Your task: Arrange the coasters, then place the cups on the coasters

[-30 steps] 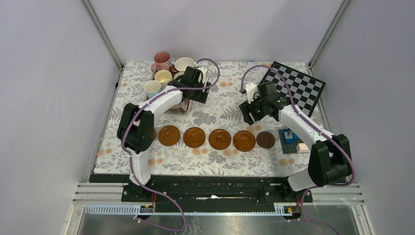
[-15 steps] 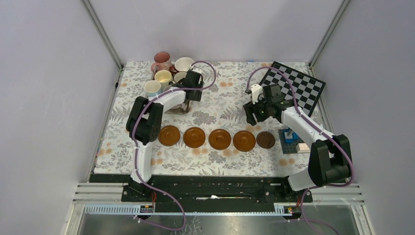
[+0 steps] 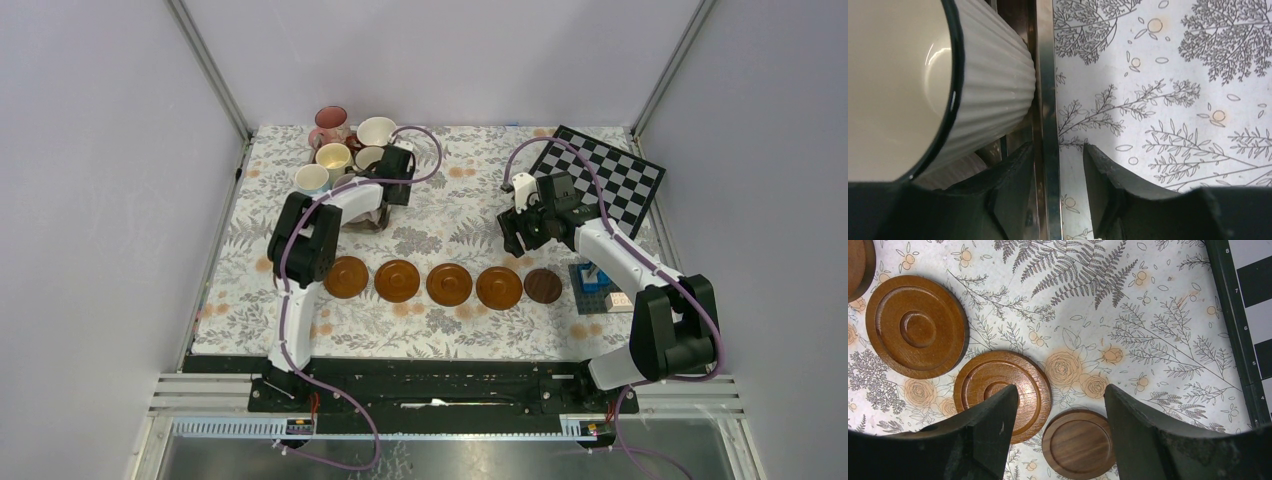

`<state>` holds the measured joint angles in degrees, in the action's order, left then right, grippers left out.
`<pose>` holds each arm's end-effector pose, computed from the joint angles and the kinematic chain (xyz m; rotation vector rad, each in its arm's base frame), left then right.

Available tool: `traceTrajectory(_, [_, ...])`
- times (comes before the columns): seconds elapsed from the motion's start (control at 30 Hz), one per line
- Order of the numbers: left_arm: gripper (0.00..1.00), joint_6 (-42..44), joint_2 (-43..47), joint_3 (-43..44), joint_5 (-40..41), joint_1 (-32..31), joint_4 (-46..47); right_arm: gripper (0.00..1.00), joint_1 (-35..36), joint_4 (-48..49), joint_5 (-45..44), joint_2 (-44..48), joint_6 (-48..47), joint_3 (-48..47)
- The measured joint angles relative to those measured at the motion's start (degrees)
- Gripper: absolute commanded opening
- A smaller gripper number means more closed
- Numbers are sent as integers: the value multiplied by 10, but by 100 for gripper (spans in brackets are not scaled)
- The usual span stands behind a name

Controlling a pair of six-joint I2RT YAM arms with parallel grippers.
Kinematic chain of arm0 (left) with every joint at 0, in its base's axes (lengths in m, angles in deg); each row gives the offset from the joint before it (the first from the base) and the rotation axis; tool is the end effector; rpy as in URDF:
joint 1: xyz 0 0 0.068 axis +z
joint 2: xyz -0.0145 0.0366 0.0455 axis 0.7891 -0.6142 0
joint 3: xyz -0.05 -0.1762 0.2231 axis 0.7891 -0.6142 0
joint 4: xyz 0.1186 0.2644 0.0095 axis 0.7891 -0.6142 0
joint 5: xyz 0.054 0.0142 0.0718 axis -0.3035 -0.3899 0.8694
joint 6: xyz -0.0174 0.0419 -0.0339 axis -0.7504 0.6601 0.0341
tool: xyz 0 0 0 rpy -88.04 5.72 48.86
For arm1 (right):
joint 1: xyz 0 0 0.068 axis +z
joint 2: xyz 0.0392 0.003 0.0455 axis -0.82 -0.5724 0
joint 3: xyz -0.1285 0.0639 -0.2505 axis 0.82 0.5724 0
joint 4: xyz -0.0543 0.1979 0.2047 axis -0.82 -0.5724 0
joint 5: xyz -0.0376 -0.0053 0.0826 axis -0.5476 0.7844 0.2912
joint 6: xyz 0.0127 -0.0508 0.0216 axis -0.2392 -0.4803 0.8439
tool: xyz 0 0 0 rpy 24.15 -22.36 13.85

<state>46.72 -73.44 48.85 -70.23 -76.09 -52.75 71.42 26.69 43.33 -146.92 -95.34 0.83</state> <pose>0.4802 -0.2017 0.1483 0.2026 2.3553 0.0638 0.3201 0.1046 0.2388 -0.8088 2.2520 0.3116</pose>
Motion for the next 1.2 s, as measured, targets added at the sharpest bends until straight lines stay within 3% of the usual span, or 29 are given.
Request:
traceTrajectory(0.23, [25,7,-19,24,-14,4,4,71,0,1,0,0,0,0])
traceTrajectory(0.7, [0,71,-22,27,-38,3,0,70,0,6,2,0,0,3])
traceTrajectory(1.2, [0,205,0,-9,-94,-34,16,70,-7,0,15,-18,19,-25])
